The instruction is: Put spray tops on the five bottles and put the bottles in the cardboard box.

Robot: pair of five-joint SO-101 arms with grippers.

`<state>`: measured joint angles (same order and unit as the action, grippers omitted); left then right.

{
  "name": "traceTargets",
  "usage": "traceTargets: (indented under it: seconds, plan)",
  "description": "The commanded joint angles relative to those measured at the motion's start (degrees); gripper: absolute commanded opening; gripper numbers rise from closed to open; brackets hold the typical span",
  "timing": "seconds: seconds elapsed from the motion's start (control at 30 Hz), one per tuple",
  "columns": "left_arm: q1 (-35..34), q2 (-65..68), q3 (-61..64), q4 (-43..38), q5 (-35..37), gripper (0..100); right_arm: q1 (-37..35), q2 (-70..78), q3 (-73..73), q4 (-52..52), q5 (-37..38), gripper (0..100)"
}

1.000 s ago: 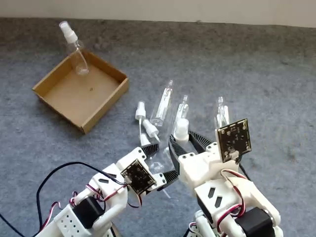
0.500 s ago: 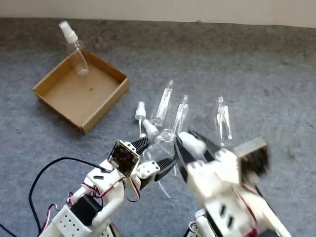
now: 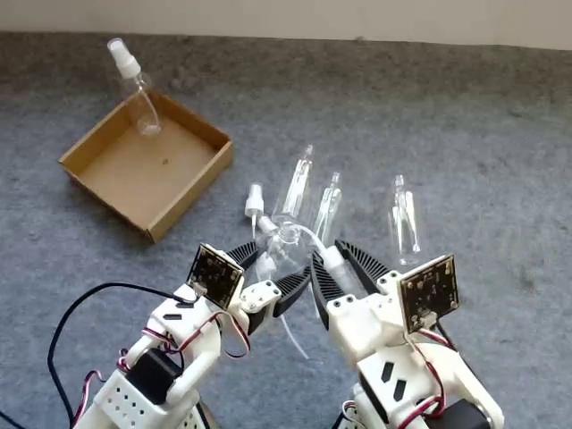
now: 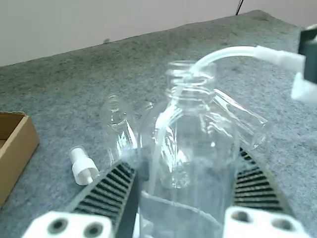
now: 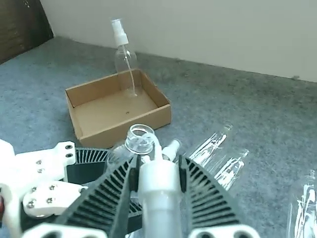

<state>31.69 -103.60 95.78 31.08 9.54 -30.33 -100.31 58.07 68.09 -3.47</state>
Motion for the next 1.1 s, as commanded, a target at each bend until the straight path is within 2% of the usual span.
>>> traceTargets:
  seconds: [0.0,0.13,0.23,0.4,0.57,0.93,1.07]
  plan:
    - [-0.22,-1.27,-0.66,-1.49,0.79,15,-0.40,0.13,-0.13,-2.15,2.11,7.0]
    - [0.31,-1.27,-0.48,-1.49,0.70,15,-0.40,0.13,-0.13,-2.15,5.89,7.0]
    - [4.26,-1.27,1.01,-1.49,0.44,15,-0.40,0.13,-0.31,-2.07,8.00,7.0]
    - [9.54,-1.19,1.27,-1.32,-7.56,15,-0.31,0.13,-0.84,-1.63,10.02,7.0]
    - [10.42,-1.19,1.27,0.26,-8.53,15,-0.22,1.19,-0.84,-1.10,15.38,7.0]
    - [10.42,-1.19,1.27,0.88,-8.62,15,-0.40,23.69,-16.75,4.00,17.32,7.6]
    - [10.33,-1.19,1.27,0.88,-8.62,15,-0.40,29.23,-19.56,3.74,17.32,12.8]
